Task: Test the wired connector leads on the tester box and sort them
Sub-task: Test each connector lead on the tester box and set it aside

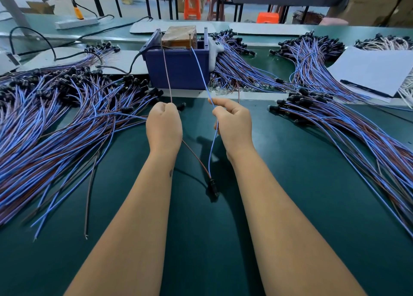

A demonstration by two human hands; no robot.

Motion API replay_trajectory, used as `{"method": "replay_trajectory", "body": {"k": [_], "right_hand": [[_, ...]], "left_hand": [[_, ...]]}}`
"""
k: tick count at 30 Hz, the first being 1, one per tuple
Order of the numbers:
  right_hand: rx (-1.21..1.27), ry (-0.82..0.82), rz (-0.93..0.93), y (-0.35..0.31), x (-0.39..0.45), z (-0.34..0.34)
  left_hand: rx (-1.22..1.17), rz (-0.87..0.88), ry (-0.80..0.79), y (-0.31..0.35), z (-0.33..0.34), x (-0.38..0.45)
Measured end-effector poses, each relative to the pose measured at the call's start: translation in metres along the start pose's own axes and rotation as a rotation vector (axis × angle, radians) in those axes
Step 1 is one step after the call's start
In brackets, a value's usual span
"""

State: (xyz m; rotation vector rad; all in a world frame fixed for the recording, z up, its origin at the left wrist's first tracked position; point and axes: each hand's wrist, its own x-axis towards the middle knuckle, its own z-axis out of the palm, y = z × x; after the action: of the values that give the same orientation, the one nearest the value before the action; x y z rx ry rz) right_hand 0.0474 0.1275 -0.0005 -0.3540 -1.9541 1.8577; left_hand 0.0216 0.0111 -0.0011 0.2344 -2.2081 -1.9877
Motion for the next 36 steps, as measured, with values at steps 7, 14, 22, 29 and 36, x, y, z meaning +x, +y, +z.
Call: {"method": "replay_trajectory", "body": {"k": [7,14,22,29,36], "right_hand": [[0.013,0.004,0.005,0.0005,-0.0004,0.0006],[0.017,0.004,0.011,-0.0017,-0.0015,0.0011],[-0.002,0.001,0.016,-0.0025,-0.0027,0.0020],[-0.009,-0.010,0.018,-0.0015,-0.0034,0.0017],[-0.017,-0.010,0.023,-0.0003,-0.0034,0.0016]], "left_hand": [[0.008,0.025,-0.009,-0.0003,0.0004,-0.0021],[-0.017,0.018,0.013,-0.0012,0.0006,-0.0012],[0.000,0.024,0.010,-0.0002,-0.0001,-0.0001],[0.015,0.029,0.003,0.0006,0.0002,-0.0010],[0.022,0.033,-0.001,0.0006,0.0002,-0.0024]]}}
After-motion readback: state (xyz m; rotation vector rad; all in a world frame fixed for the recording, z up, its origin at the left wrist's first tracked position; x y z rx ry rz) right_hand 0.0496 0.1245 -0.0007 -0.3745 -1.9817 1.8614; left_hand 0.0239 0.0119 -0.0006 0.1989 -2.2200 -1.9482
